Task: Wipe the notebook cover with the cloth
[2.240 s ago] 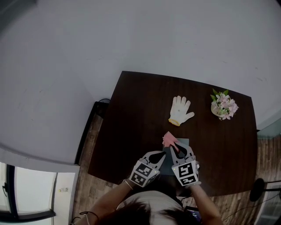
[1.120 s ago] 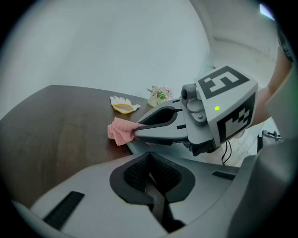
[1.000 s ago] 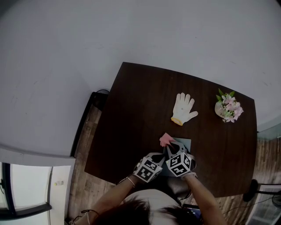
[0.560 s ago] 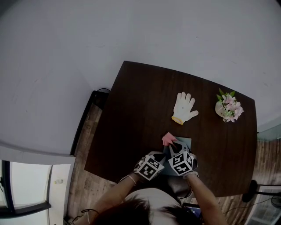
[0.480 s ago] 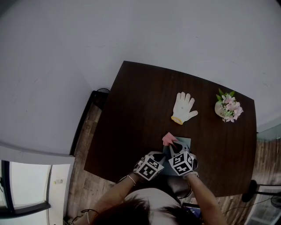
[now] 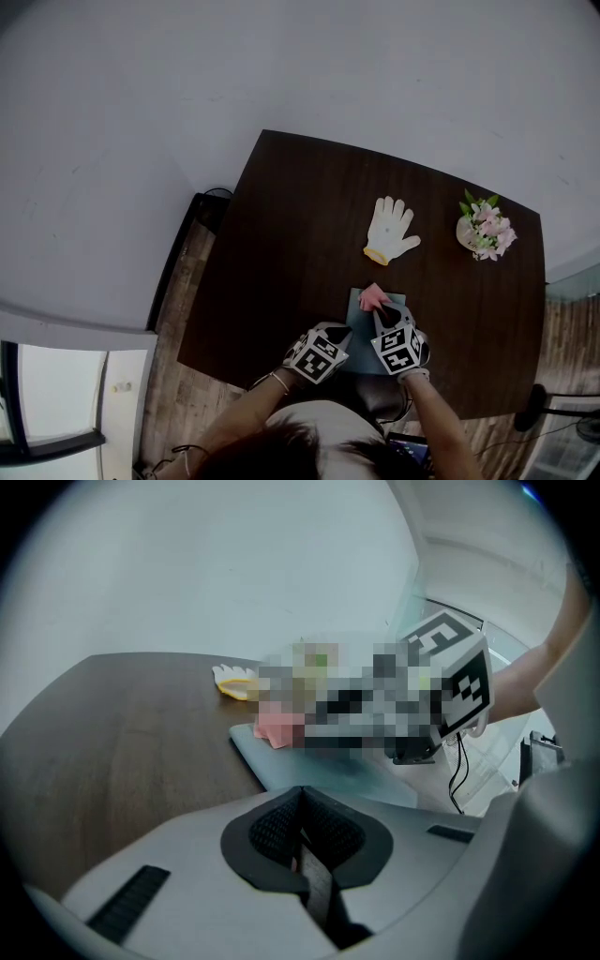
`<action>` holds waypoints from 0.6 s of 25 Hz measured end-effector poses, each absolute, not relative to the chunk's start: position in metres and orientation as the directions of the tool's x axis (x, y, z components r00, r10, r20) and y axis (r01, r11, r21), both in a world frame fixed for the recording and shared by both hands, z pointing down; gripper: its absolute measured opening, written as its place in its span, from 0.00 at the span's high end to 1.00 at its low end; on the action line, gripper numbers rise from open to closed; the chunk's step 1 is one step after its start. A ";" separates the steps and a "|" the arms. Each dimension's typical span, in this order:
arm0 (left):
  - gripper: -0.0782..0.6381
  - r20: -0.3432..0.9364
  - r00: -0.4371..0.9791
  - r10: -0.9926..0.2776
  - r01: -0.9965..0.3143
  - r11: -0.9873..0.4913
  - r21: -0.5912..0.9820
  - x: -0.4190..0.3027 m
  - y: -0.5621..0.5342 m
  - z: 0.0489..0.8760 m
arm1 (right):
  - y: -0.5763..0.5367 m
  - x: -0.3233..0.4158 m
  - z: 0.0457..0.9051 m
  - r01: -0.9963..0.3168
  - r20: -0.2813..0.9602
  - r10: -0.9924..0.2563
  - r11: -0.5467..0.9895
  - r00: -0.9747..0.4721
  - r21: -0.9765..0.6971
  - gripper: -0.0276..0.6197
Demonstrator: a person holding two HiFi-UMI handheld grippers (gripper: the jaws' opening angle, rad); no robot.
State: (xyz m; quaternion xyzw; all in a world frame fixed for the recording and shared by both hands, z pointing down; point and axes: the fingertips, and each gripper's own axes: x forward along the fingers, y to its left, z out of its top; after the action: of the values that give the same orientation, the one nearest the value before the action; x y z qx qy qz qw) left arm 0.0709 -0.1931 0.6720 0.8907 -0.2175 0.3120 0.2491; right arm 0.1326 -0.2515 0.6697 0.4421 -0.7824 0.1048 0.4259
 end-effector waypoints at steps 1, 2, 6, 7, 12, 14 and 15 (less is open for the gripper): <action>0.87 0.663 0.711 -0.234 -0.543 -0.782 0.307 0.071 -0.193 0.672 | -0.251 0.136 0.670 -0.791 0.759 -0.605 0.575 -0.239 0.210 0.89; 0.87 0.665 0.709 -0.232 -0.545 -0.780 0.309 0.070 -0.193 0.673 | -0.250 0.140 0.670 -0.801 0.760 -0.608 0.562 -0.232 0.204 0.89; 0.87 0.670 0.706 -0.229 -0.548 -0.776 0.312 0.070 -0.192 0.673 | -0.247 0.157 0.672 -0.831 0.763 -0.613 0.520 -0.205 0.194 0.89; 0.87 0.669 0.707 -0.231 -0.548 -0.777 0.310 0.070 -0.192 0.673 | -0.247 0.161 0.672 -0.835 0.762 -0.616 0.514 -0.199 0.197 0.89; 0.87 0.673 0.704 -0.229 -0.548 -0.778 0.308 0.070 -0.191 0.673 | -0.243 0.179 0.672 -0.868 0.762 -0.628 0.457 -0.161 0.194 0.89; 0.87 0.666 0.708 -0.233 -0.545 -0.780 0.307 0.071 -0.192 0.671 | -0.242 0.184 0.672 -0.875 0.762 -0.630 0.443 -0.149 0.195 0.89; 0.87 0.665 0.710 -0.233 -0.545 -0.780 0.308 0.071 -0.192 0.670 | -0.240 0.187 0.673 -0.878 0.765 -0.628 0.439 -0.145 0.194 0.89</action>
State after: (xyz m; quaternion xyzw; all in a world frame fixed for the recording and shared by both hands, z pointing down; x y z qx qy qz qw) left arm 0.0712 -0.1915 0.6705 0.8902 -0.2186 0.3120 0.2498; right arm 0.1867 -0.2404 0.6729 0.5077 -0.7413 0.1516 0.4119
